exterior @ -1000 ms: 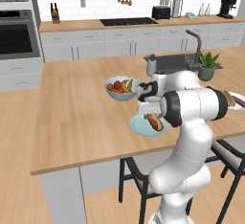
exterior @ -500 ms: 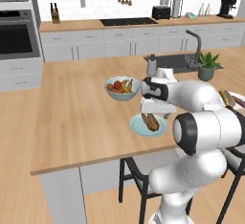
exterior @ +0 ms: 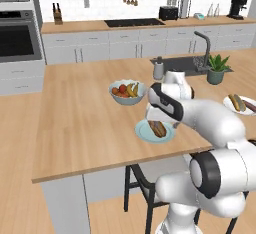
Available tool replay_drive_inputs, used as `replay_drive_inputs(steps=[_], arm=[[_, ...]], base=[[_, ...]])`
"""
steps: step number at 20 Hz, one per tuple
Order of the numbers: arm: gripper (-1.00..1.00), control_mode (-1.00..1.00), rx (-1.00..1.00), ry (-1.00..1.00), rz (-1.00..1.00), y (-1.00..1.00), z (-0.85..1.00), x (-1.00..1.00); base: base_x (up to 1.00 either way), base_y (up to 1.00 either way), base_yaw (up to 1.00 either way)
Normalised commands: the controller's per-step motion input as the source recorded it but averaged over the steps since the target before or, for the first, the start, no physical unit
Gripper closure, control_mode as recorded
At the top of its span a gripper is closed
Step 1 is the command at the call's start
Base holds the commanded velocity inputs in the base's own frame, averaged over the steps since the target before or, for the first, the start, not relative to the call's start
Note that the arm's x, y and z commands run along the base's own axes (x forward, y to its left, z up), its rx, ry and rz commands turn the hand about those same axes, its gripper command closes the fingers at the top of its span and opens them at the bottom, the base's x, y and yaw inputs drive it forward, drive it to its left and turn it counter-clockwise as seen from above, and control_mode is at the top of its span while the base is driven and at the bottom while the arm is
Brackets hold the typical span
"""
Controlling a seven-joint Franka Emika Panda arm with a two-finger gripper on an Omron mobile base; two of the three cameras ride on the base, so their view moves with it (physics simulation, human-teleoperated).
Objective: Place one bun and one sausage from the bowl on each plate.
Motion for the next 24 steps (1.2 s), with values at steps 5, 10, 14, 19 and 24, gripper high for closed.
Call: replay_drive_inputs(steps=[5, 10, 14, 19, 24], arm=[[-1.00, -1.00, 0.00, 0.08, -0.14, 0.00, 0.54, -0.84], [-1.00, -1.00, -0.01, 0.05, -0.09, 0.05, 0.47, -0.98], [-1.00, -1.00, -0.02, -0.05, 0.19, 0.00, 0.48, -0.61], [-1.00, -1.00, -0.10, -0.15, 0.41, 0.05, 0.27, -0.53], [-1.00, -1.00, -0.01, -0.07, 0.10, 0.00, 0.36, -0.30]], base=[[0.00, 0.00, 0.00], [0.00, 0.00, 0.00], [0.00, 0.00, 0.00], [0.00, 0.00, 0.00], [0.00, 0.00, 0.00]])
